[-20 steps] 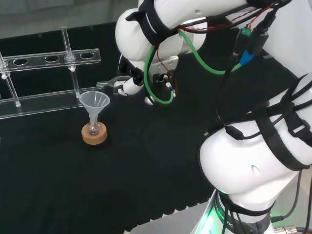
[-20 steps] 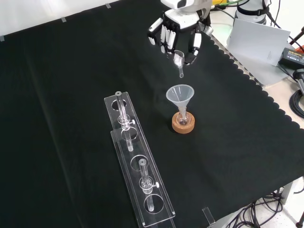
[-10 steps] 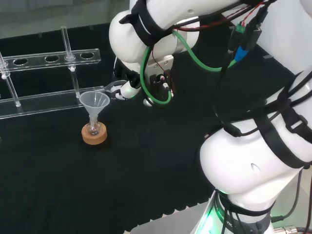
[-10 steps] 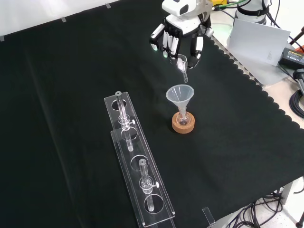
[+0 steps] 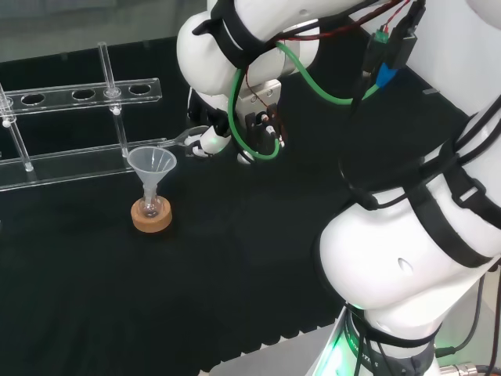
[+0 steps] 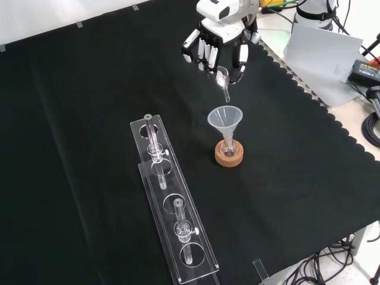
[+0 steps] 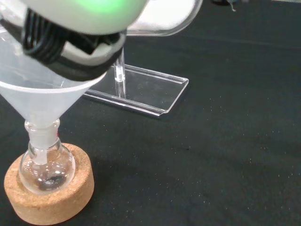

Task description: Pour all the NaCl from the weighing funnel into the round-bottom flask.

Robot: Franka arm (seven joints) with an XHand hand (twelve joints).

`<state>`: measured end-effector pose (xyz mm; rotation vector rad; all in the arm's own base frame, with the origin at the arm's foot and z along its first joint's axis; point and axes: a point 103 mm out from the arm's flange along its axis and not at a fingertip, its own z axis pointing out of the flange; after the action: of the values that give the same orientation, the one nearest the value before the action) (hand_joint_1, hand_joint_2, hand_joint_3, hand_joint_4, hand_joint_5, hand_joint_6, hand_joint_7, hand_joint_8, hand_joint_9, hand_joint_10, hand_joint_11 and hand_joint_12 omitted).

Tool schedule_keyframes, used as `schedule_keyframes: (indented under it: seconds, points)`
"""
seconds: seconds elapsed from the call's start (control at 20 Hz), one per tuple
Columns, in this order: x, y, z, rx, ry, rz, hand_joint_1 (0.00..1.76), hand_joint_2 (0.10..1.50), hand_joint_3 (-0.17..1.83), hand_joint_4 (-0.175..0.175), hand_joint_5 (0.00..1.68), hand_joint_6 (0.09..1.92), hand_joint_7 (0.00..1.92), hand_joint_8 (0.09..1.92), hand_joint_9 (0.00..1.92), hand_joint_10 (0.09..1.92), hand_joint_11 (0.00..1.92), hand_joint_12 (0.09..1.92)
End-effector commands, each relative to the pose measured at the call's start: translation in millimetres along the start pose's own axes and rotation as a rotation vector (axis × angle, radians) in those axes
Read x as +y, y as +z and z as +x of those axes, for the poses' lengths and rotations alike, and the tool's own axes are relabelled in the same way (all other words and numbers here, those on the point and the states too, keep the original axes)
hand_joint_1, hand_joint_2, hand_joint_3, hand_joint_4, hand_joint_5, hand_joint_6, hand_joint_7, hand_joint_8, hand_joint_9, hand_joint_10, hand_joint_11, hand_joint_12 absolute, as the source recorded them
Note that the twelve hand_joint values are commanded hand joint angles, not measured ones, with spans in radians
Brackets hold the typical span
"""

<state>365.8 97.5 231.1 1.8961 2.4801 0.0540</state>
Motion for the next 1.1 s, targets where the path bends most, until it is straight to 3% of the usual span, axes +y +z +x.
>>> schedule_keyframes:
  seconds: [0.05,0.6,1.1]
  points:
    - [5.5,-4.2,-0.6,-0.033,-0.042,0.009,1.14,0.68,0.49,0.175,1.50,0.15,1.68,0.11,1.38,0.11,0.35,1.42]
    - [10.8,-3.8,-11.8,-0.094,-0.096,0.052,1.14,0.67,0.50,0.175,1.50,0.15,1.69,0.11,1.38,0.11,0.34,1.42]
    - [19.4,-0.8,-10.8,-0.102,-0.094,0.059,1.14,0.65,0.53,0.175,1.52,0.13,1.71,0.09,1.40,0.11,0.35,1.42]
